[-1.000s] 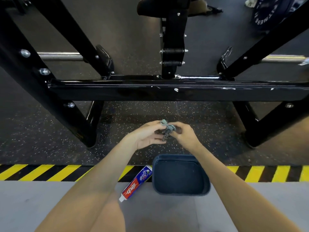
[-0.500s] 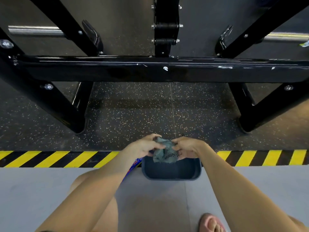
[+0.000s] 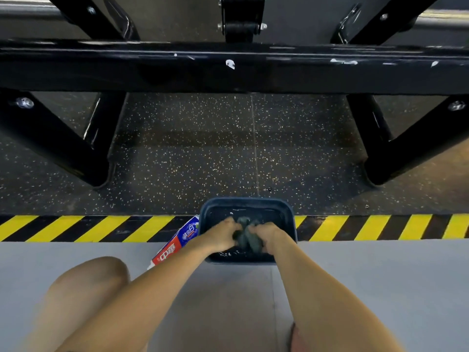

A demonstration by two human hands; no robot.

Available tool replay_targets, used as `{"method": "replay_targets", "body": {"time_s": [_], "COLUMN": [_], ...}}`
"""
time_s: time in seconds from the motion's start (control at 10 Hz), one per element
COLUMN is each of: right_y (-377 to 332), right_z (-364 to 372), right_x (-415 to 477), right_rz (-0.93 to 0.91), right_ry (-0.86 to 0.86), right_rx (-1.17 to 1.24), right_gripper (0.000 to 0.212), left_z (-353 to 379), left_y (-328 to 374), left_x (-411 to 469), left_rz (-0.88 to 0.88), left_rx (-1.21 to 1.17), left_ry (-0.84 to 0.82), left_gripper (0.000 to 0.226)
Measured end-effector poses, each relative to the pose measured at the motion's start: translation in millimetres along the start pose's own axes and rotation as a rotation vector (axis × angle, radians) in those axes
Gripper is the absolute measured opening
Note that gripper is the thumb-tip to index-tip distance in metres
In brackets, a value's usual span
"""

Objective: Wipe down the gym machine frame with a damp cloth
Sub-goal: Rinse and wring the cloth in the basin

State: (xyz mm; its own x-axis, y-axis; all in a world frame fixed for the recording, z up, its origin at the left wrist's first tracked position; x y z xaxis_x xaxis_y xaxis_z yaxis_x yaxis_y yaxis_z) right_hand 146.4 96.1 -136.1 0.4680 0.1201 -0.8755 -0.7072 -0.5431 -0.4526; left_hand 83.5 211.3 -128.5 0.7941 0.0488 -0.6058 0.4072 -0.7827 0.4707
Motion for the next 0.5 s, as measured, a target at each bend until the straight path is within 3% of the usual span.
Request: {"method": "replay_targets", "body": {"time_s": [0.1, 0.2, 0.3, 0.4, 0.5], "right_y": [2.8, 16.4, 17.4, 12.6, 3.3], "right_z": [-7.8, -27.1, -25.5, -21.5, -19.8], "right_x": [-11.9, -1.9, -3.7, -3.2, -2.0], "right_rz": [-0.008, 0.004, 0.012, 0.014, -0.112], "right_ry": [0.083, 0.21, 0.195, 0.205, 0.242], "right_rx": [0.135, 0.45, 0.345, 0.022, -0.452], "right_gripper": [0.036, 0.038, 0.036, 0.029, 0.016], "left_z": [15.8, 10.7, -2.8, -20.3, -18.2], "left_y": [1.4, -1.8, -6.0, -10.0, -12.1], "left_x": [6.8, 3.8, 0.3, 0.9, 12.3], "left_rz": [-0.105, -0.224, -0.325, -0.423, -0.347], "left_rx": [0.096, 0.244, 0.203, 0.128, 0.058], "left_ry": [-0.021, 0.044, 0.197, 0.395, 0.337], "left_gripper": [0.036, 0.029, 0.024, 0.024, 0.033]}}
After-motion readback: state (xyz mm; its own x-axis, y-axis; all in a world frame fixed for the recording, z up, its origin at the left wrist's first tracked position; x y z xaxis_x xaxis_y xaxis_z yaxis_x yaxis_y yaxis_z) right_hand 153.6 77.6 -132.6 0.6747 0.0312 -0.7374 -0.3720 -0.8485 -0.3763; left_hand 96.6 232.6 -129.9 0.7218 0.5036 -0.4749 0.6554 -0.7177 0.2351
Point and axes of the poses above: each hand's wrist, its own x-axis towards the middle knuckle, its own z-axis out of the palm, y = z × x, the point moved 5 cm from there along x, towards the middle knuckle, and after that the axes turned 5 degrees about x, right-handed, at the moved point
